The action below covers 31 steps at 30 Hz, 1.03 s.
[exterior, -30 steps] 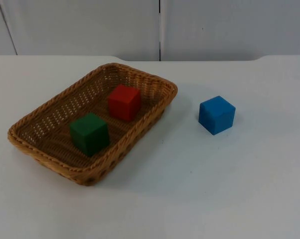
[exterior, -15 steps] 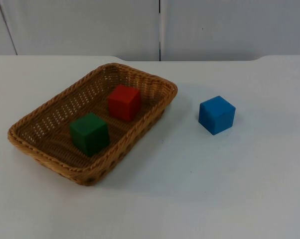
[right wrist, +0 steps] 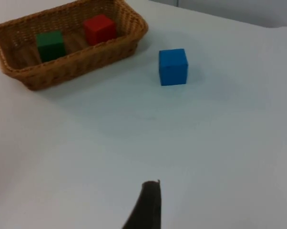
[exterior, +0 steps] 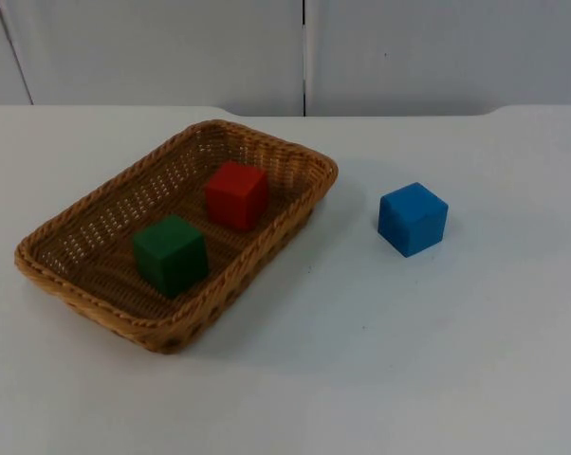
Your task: Pick up one cube with each hand and place exactly two cubes into the same basket, leaving the remaining cube outside.
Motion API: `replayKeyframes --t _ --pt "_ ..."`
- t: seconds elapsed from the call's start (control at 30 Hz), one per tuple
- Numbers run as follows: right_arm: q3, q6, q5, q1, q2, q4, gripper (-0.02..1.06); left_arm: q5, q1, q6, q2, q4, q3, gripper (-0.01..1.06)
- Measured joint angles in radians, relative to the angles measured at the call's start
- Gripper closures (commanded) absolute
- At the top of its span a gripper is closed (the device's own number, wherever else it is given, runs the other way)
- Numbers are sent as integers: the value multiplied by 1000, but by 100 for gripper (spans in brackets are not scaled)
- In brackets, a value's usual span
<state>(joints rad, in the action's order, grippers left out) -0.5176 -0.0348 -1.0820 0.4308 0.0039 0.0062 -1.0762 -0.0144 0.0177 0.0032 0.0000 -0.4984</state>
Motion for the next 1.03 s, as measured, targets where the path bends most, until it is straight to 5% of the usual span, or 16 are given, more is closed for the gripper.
replayKeyframes --t 0.53,1.03 --pt "0 0 0 -226 0 0 29 0 49 0 0 0 0 8" --pt "0 0 0 -345 0 2 29 0 49 0 0 0 0 8"
